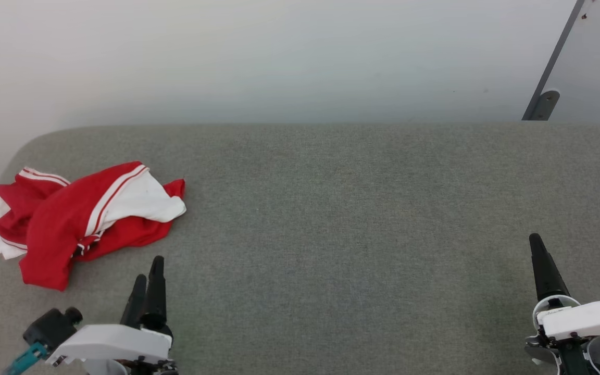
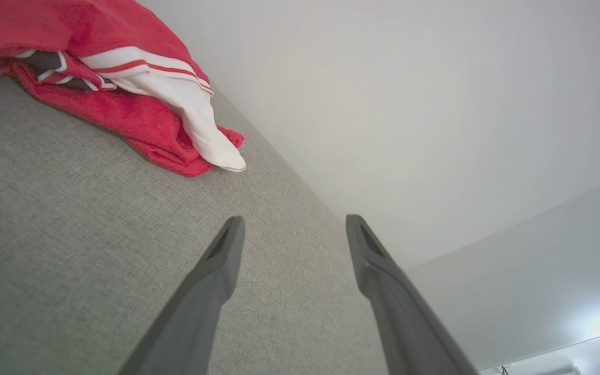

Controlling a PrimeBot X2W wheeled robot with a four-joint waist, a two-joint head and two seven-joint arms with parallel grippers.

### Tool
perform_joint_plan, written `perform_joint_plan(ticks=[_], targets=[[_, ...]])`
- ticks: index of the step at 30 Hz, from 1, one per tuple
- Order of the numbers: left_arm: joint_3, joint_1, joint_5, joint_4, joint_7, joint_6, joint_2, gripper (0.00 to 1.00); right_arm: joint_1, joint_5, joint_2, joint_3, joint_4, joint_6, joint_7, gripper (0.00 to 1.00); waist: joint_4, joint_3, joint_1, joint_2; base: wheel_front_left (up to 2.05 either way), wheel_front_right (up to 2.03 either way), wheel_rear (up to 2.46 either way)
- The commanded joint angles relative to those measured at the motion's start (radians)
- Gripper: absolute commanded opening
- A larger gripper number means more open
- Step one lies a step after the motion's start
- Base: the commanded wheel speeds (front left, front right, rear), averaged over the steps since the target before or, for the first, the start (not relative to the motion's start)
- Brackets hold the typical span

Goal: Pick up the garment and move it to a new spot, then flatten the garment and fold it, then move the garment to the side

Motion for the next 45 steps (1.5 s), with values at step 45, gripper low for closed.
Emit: perform_joint_plan(ticks=[45], targets=[[-0.185,-0.057,0.574,-0.019,-0.14,0.179,0.142,1.0,-0.106,-0.767,-0.055,0.07,0.042,-0.001,-0.14,1.0,0.004,0.014,0.0,-0.0001,0.0,0.0,0.0]])
